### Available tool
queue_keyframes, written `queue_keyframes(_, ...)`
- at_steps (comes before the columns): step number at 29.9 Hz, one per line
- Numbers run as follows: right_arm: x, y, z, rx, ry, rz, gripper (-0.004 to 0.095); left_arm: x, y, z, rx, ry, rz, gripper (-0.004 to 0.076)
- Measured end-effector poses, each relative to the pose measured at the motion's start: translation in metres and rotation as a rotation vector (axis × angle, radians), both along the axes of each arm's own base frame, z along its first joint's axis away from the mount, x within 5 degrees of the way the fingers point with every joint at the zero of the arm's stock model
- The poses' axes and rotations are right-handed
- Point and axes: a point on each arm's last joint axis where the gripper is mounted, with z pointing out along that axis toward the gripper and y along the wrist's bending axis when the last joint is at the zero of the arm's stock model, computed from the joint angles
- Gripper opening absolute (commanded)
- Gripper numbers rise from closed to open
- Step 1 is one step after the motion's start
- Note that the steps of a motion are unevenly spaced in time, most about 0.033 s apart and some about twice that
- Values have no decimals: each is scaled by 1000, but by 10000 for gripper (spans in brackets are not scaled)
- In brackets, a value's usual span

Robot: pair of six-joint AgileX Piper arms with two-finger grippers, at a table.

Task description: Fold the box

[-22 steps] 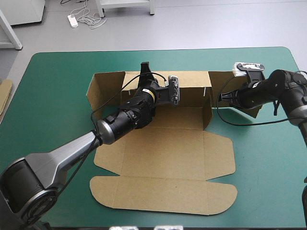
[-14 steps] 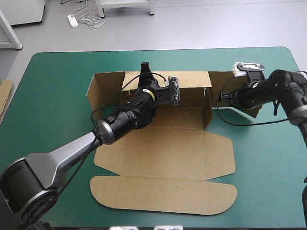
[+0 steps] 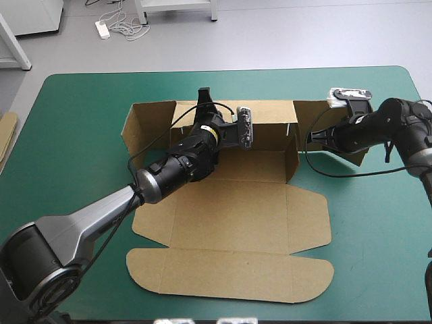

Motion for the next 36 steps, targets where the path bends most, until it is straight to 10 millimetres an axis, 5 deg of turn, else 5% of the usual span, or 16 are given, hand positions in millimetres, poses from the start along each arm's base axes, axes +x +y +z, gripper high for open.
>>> queue_keyframes(3, 2, 0, 12, 0, -23, 8, -13, 0, 0, 0, 0, 0, 0, -9)
queue_keyframes(9, 17, -2, 75, -36, -186, 7, -12, 0, 0, 0, 0, 0, 1, -9)
queue_keyframes(14, 36, -2, 96, -51, -197, 9, -11, 0, 0, 0, 0, 0, 1, -9)
queue_keyframes(22, 76, 0, 92, -50, -174, 5, 125, 0, 0, 0, 2, 1, 1, -9)
queue_keyframes(32, 116, -2, 85, -83, -269, -18, 517, -1, 0, 0, 2, 3, 6, -9)
queue_keyframes(36, 133, -3, 75, -93, -291, -36, 541, -1, 0, 0, 2, 4, 7, -9)
